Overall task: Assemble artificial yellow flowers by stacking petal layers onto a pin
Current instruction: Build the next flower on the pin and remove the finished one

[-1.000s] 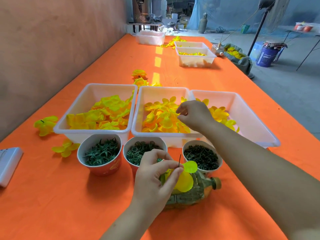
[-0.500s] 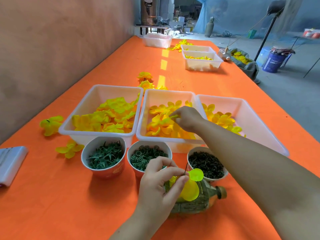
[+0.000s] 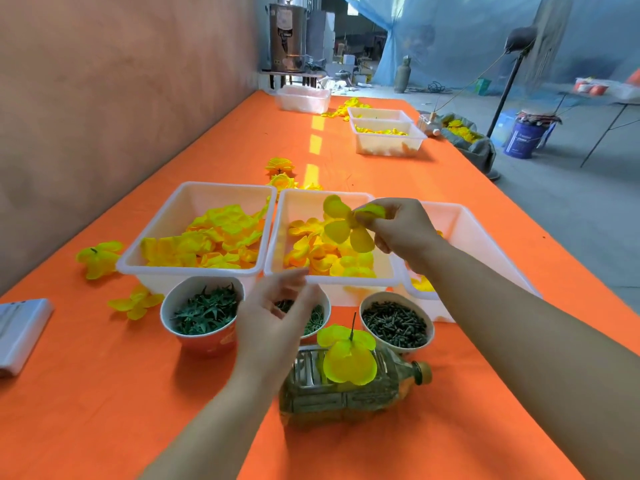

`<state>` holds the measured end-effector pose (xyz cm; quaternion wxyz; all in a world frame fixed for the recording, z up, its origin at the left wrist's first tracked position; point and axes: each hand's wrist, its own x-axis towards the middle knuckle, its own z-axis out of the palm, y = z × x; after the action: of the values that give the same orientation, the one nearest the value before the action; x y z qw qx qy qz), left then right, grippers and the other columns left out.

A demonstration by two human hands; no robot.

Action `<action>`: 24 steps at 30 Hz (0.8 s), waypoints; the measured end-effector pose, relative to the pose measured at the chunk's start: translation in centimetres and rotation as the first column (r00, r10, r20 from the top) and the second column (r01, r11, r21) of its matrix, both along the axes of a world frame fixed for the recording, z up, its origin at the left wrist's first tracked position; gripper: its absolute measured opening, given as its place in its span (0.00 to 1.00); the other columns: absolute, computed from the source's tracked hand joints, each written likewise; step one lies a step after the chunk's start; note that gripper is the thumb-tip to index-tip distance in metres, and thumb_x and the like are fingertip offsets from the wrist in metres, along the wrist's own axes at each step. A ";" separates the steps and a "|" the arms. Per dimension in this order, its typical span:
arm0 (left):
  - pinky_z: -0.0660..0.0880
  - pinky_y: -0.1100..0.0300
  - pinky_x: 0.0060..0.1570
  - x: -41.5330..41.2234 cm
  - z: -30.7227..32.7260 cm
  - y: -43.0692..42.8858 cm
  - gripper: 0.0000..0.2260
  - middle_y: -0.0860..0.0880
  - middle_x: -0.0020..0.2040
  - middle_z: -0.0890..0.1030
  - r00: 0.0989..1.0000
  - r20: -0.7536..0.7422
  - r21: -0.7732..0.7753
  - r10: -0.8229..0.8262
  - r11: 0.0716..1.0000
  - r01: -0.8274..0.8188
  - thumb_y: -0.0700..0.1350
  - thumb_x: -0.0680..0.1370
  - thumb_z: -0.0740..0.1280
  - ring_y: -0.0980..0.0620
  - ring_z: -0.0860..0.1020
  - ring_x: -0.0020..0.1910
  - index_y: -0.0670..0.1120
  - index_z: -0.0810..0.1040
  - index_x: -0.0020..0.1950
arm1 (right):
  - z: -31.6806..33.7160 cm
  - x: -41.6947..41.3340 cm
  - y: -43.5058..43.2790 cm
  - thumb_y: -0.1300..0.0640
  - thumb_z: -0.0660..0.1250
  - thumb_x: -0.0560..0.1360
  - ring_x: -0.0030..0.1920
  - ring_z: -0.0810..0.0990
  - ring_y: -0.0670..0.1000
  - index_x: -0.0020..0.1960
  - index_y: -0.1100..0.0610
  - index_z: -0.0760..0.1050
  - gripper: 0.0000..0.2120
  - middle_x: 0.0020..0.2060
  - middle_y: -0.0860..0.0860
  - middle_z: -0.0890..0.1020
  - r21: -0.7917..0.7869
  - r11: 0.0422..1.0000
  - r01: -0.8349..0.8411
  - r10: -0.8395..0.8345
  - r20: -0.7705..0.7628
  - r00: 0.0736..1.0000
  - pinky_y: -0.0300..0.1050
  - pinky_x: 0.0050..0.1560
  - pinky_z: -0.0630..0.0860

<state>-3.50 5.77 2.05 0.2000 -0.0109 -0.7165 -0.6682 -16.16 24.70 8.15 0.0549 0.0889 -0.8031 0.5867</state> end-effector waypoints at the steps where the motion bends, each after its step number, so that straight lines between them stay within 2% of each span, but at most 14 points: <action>1: 0.79 0.51 0.44 -0.6 0.9 -0.3 0.08 0.54 0.48 0.84 0.999 -0.003 -0.012 0.034 0.999 -0.034 0.47 0.75 0.74 0.52 0.82 0.44 0.55 0.83 0.53 | 0.5 0.7 0.0 0.63 0.70 0.77 0.22 0.67 0.46 0.47 0.58 0.82 0.03 0.30 0.53 0.80 -0.025 0.999 -0.037 0.036 -0.020 0.999 0.38 0.26 0.64; 3: 0.79 0.57 0.39 -1.6 3.0 -0.7 0.10 0.54 0.52 0.84 1.000 -0.015 -0.034 0.013 0.999 -0.014 0.44 0.76 0.74 0.51 0.84 0.38 0.55 0.81 0.56 | 1.5 2.2 -0.2 0.64 0.70 0.77 0.23 0.65 0.46 0.47 0.56 0.83 0.05 0.26 0.44 0.78 -0.036 0.993 -0.112 0.108 -0.082 0.991 0.36 0.26 0.64; 4: 0.79 0.59 0.36 -2.0 4.3 -0.6 0.10 0.53 0.54 0.83 1.000 0.000 -0.007 -0.026 1.000 0.026 0.47 0.77 0.73 0.51 0.85 0.37 0.54 0.80 0.57 | 2.0 3.2 -0.3 0.64 0.70 0.77 0.23 0.66 0.47 0.47 0.55 0.83 0.06 0.25 0.43 0.78 -0.011 0.989 -0.144 0.142 -0.130 0.981 0.36 0.26 0.64; 6: 0.78 0.60 0.32 -2.3 6.6 -0.3 0.15 0.49 0.56 0.82 0.979 0.103 0.184 -0.177 0.970 0.156 0.58 0.75 0.70 0.47 0.86 0.40 0.51 0.80 0.57 | 2.9 5.2 -0.4 0.67 0.71 0.75 0.22 0.70 0.48 0.48 0.55 0.84 0.08 0.29 0.42 0.80 0.091 0.978 -0.186 0.203 -0.245 0.948 0.38 0.26 0.68; 8: 0.79 0.58 0.32 -2.5 8.1 -0.1 0.21 0.48 0.52 0.85 0.915 0.178 0.407 -0.361 0.874 0.266 0.62 0.72 0.71 0.44 0.86 0.42 0.46 0.82 0.55 | 3.6 7.1 -0.5 0.71 0.71 0.73 0.25 0.77 0.51 0.51 0.56 0.84 0.12 0.38 0.46 0.83 0.218 0.957 -0.192 0.261 -0.359 0.896 0.44 0.29 0.74; 10: 0.79 0.59 0.32 -2.6 8.4 0.0 0.15 0.47 0.42 0.86 0.880 0.160 0.455 -0.448 0.824 0.337 0.52 0.69 0.74 0.48 0.86 0.39 0.44 0.82 0.50 | 4.0 8.6 -0.4 0.73 0.73 0.71 0.31 0.81 0.57 0.53 0.58 0.85 0.15 0.46 0.53 0.84 0.357 0.920 -0.162 0.323 -0.459 0.828 0.48 0.32 0.77; 12: 0.79 0.61 0.32 -2.4 8.2 0.3 0.11 0.47 0.37 0.84 0.877 0.126 0.468 -0.463 0.807 0.359 0.43 0.65 0.74 0.52 0.84 0.36 0.43 0.82 0.46 | 3.9 9.8 0.4 0.71 0.74 0.68 0.37 0.81 0.57 0.56 0.58 0.84 0.18 0.52 0.53 0.83 0.466 0.880 -0.096 0.355 -0.509 0.784 0.42 0.36 0.75; 14: 0.78 0.61 0.32 -2.3 7.8 0.3 0.10 0.47 0.39 0.83 0.879 0.117 0.479 -0.462 0.802 0.357 0.41 0.63 0.75 0.52 0.82 0.36 0.43 0.83 0.43 | 3.6 10.3 1.6 0.67 0.73 0.66 0.40 0.80 0.54 0.63 0.51 0.80 0.27 0.57 0.49 0.80 0.469 0.877 -0.106 0.310 -0.383 0.870 0.35 0.38 0.72; 15: 0.78 0.61 0.32 -2.2 7.6 0.2 0.10 0.46 0.41 0.84 0.876 0.108 0.472 -0.470 0.800 0.370 0.40 0.63 0.75 0.52 0.82 0.37 0.44 0.83 0.43 | 3.6 10.6 2.1 0.64 0.71 0.65 0.43 0.82 0.53 0.66 0.47 0.76 0.31 0.59 0.47 0.79 0.398 0.905 -0.151 0.264 -0.248 0.932 0.38 0.39 0.73; 17: 0.78 0.60 0.32 -2.0 7.3 -0.1 0.13 0.46 0.45 0.85 0.866 0.095 0.419 -0.491 0.809 0.413 0.38 0.63 0.79 0.51 0.83 0.39 0.46 0.85 0.45 | 3.7 10.9 2.8 0.61 0.66 0.68 0.49 0.85 0.50 0.67 0.49 0.73 0.28 0.61 0.48 0.81 0.075 0.977 -0.201 0.193 0.105 0.976 0.45 0.40 0.73; 19: 0.78 0.59 0.35 -1.6 7.1 -0.1 0.14 0.48 0.49 0.86 0.867 0.108 0.298 -0.486 0.848 0.438 0.39 0.63 0.79 0.50 0.84 0.43 0.51 0.86 0.46 | 3.5 11.1 3.0 0.52 0.67 0.73 0.47 0.86 0.50 0.63 0.52 0.76 0.19 0.55 0.53 0.85 -0.202 0.967 -0.157 0.227 0.397 0.889 0.44 0.37 0.72; 20: 0.78 0.58 0.36 -1.4 7.1 0.0 0.14 0.49 0.51 0.86 0.874 0.116 0.229 -0.472 0.869 0.439 0.41 0.63 0.78 0.50 0.84 0.45 0.53 0.86 0.47 | 3.2 11.3 2.9 0.45 0.70 0.72 0.45 0.86 0.50 0.61 0.54 0.77 0.20 0.50 0.54 0.86 -0.225 0.961 -0.158 0.249 0.470 0.846 0.42 0.36 0.72; 22: 0.79 0.58 0.38 -0.8 7.2 0.4 0.16 0.52 0.52 0.86 0.893 0.132 0.090 -0.431 0.902 0.422 0.44 0.63 0.79 0.50 0.85 0.47 0.56 0.85 0.48 | 2.7 11.8 2.4 0.39 0.70 0.70 0.40 0.85 0.50 0.56 0.57 0.80 0.25 0.47 0.55 0.86 -0.224 0.956 -0.190 0.282 0.522 0.805 0.39 0.32 0.73; 24: 0.79 0.59 0.35 -0.4 7.4 0.5 0.18 0.54 0.51 0.85 0.931 0.117 -0.077 -0.346 0.931 0.356 0.44 0.63 0.80 0.52 0.85 0.42 0.58 0.84 0.50 | 2.5 12.3 1.8 0.31 0.70 0.65 0.40 0.84 0.51 0.53 0.57 0.83 0.31 0.46 0.55 0.85 -0.303 0.932 -0.198 0.343 0.563 0.752 0.40 0.32 0.74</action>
<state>-3.88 6.29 9.42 0.0400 -0.1147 -0.7437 -0.6573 -3.83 26.54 10.66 -0.2821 0.0051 -0.6845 0.6722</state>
